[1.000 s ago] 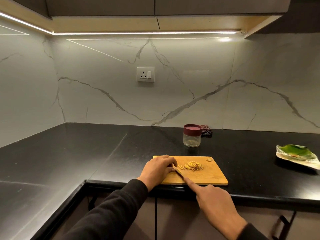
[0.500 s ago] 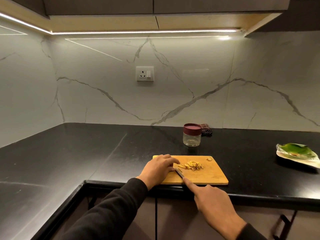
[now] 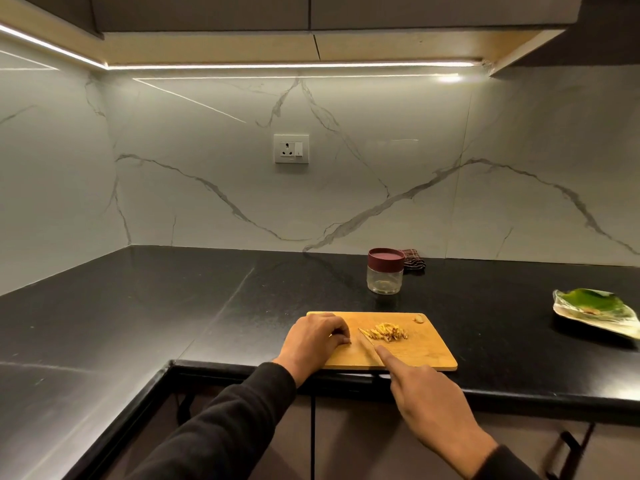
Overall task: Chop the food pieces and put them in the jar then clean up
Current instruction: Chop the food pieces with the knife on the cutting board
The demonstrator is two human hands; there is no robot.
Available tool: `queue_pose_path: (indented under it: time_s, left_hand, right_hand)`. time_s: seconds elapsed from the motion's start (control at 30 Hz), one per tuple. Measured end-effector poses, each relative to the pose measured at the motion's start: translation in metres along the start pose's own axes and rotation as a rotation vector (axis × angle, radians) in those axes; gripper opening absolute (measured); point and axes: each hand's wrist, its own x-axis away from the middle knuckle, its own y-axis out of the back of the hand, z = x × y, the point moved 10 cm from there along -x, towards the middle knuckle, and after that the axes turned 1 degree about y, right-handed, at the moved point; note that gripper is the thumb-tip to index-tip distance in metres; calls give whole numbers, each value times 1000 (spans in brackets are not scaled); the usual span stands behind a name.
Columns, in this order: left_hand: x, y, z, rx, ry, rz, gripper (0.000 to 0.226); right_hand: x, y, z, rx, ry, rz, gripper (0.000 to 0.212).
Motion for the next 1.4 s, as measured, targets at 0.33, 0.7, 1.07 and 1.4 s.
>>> queue_pose_path:
  time_s: [0.33, 0.7, 1.07, 1.4]
  left_hand:
    - [-1, 1, 0, -13, 21, -3, 17]
    - [-1, 3, -1, -7, 22, -11, 16]
    - [1, 4, 0, -23, 37, -30, 16]
    - [1, 4, 0, -35, 49, -15, 15]
  right_hand:
    - [-18, -17, 19, -194, 41, 85, 54]
    - [-25, -23, 26, -152, 38, 83, 54]
    - [-11, -23, 24, -97, 30, 107, 57]
    - [8, -9, 13, 133, 28, 33, 65]
